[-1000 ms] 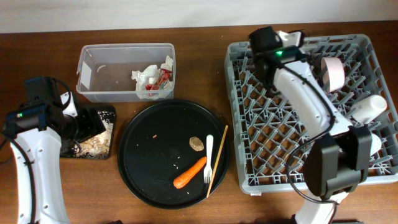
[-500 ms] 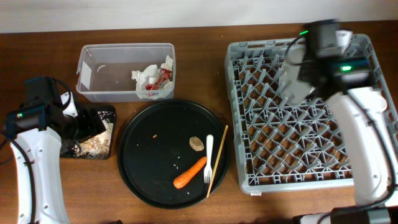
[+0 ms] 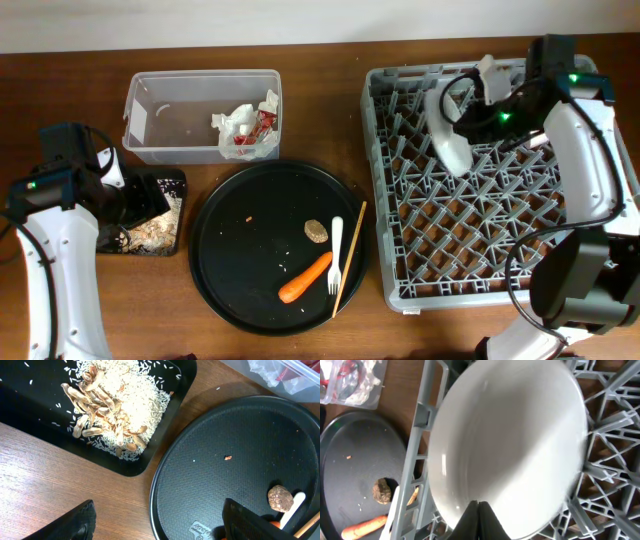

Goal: Sort waste into correct bins and load items into the dishwasher rack
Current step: 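Stand the plate upright in the rack's back row and release, then grasp the orange carrot with the left gripper and drop it on baking tray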

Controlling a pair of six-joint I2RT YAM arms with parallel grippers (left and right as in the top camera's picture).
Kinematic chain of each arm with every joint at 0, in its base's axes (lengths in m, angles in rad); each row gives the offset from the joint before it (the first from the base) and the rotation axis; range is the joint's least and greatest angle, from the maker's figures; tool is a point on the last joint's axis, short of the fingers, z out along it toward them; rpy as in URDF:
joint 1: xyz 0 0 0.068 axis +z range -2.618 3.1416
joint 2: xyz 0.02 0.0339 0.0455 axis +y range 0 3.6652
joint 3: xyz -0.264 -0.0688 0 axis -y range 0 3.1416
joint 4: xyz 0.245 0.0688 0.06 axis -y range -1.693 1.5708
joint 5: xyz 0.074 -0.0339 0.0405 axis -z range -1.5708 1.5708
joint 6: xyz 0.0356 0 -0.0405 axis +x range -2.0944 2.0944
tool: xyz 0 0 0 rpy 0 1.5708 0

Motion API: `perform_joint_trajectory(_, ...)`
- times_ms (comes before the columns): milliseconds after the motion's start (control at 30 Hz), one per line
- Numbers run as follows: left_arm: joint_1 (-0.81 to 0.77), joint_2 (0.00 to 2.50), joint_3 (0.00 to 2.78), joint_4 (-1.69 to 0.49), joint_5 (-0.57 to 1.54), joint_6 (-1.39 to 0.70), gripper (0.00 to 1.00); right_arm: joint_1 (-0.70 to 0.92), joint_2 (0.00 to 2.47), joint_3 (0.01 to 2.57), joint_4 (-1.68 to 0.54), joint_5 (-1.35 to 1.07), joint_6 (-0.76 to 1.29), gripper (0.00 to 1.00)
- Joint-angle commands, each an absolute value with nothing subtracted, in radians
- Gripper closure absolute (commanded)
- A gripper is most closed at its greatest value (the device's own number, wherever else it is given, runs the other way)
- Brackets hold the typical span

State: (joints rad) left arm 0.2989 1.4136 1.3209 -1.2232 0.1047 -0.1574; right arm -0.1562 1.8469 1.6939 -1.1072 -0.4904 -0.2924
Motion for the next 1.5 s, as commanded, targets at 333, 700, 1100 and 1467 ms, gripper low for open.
perform_joint_trajectory(333,0.301,1.409,1.324,-1.217,0.117,-0.145,0.13,-0.100,1.486,1.756,-1.490,-0.025,0.222,0.83)
perform_joint_trajectory(700,-0.356,1.529,1.305,-1.159,0.141,-0.069,0.08,0.059,1.214,1.225,-1.373,-0.020,0.450,0.64)
perform_joint_trajectory(1100,-0.698,1.937,1.219,-1.148,0.081,-0.067,0.17,0.059,1.209,1.218,-1.376,0.013,0.450,0.60)
perform_joint_trajectory(1467,-0.688,1.935,1.224,-1.149,-0.086,-0.112,0.99,0.059,1.209,1.218,-1.376,0.013,0.450,0.60)
